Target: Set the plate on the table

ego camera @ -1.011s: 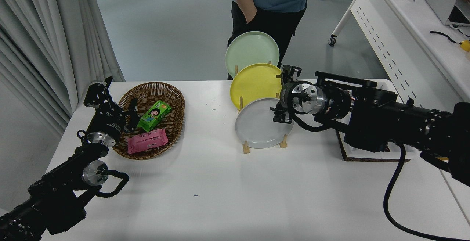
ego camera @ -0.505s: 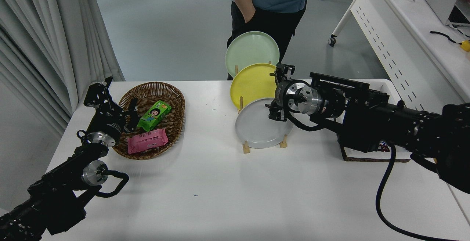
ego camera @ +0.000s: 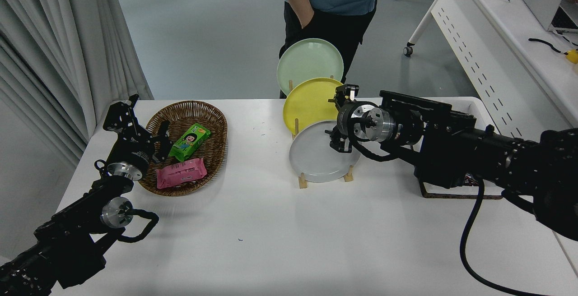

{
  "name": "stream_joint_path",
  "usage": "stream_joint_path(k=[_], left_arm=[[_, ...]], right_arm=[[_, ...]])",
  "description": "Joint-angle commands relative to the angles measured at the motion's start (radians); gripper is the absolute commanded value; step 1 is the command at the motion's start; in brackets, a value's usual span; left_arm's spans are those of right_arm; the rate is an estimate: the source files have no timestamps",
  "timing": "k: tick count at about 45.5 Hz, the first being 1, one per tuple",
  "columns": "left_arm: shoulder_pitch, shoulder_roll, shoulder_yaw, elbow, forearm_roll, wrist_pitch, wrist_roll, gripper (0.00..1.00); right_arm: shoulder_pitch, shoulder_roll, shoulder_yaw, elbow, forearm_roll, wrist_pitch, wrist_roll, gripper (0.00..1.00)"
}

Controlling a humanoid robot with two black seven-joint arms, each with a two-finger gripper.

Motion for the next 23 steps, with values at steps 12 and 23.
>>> stream_joint_path(k=[12, 23], left_arm=[[0.0, 0.0, 0.0, 0.0, -0.001, 0.0, 0.0, 1.0], [0.0, 0.0, 0.0, 0.0, -0.001, 0.0, 0.0, 1.0]], right_arm=[[0.01, -0.007, 0.025, 0.0, -0.006, 0.001, -0.108, 0.42], [0.013, -0.01, 0.025, 0.002, -0.006, 0.002, -0.138, 0.42]])
